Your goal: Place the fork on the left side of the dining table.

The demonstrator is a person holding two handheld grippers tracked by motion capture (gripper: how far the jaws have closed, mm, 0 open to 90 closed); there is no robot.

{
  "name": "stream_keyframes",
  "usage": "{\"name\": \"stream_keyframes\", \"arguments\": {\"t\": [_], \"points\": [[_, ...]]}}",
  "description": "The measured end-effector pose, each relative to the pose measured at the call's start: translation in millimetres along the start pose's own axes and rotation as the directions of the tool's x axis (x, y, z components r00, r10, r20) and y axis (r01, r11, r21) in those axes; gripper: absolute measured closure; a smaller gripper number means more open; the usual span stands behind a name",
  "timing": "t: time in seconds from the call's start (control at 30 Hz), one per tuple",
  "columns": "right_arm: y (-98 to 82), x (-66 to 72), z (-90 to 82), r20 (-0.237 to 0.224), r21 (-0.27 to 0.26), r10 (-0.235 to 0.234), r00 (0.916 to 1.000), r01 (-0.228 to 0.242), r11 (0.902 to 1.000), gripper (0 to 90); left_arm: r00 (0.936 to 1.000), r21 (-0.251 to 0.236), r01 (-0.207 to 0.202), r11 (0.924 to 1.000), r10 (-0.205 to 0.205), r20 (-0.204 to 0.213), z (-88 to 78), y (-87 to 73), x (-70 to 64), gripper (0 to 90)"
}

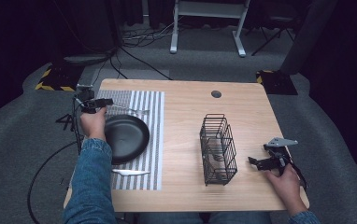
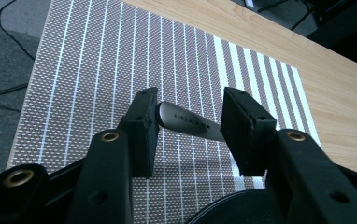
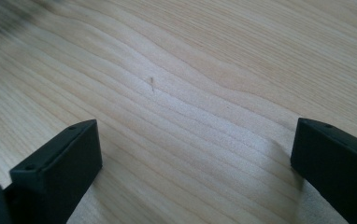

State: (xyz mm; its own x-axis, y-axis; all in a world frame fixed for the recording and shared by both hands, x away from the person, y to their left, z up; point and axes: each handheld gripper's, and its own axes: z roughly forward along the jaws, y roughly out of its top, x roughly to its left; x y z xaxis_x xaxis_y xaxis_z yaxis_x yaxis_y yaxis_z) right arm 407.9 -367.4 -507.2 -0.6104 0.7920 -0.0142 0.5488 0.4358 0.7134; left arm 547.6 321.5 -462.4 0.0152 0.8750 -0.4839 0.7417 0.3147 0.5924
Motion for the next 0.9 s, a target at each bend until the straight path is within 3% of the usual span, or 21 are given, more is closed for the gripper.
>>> {"name": "stream_keyframes", "arguments": {"t": [0.27, 0.73, 0.9], "points": [[0.0, 0.0, 0.0, -0.001, 0.000, 0.001, 1.0000, -0.001, 1.0000, 2.0, 1.0000, 0.001, -0.003, 1.0000, 0.003, -0.006, 7.2, -1.7, 0.0, 56.5], [0.0, 0.0, 0.0, 0.001, 0.000, 0.001, 1.0000, -0.001, 1.0000, 2.1, 0.9992, 0.051, -0.003, 0.9987, 0.005, -0.041, 8.6, -4.3, 5.2, 55.3], [0.0, 0.0, 0.0, 0.001, 0.000, 0.001, 1.0000, -0.001, 1.0000, 2.1, 0.9991, 0.032, -0.012, 0.9994, 0.013, -0.041, 6.8, -2.7, 5.1, 54.5]]}}
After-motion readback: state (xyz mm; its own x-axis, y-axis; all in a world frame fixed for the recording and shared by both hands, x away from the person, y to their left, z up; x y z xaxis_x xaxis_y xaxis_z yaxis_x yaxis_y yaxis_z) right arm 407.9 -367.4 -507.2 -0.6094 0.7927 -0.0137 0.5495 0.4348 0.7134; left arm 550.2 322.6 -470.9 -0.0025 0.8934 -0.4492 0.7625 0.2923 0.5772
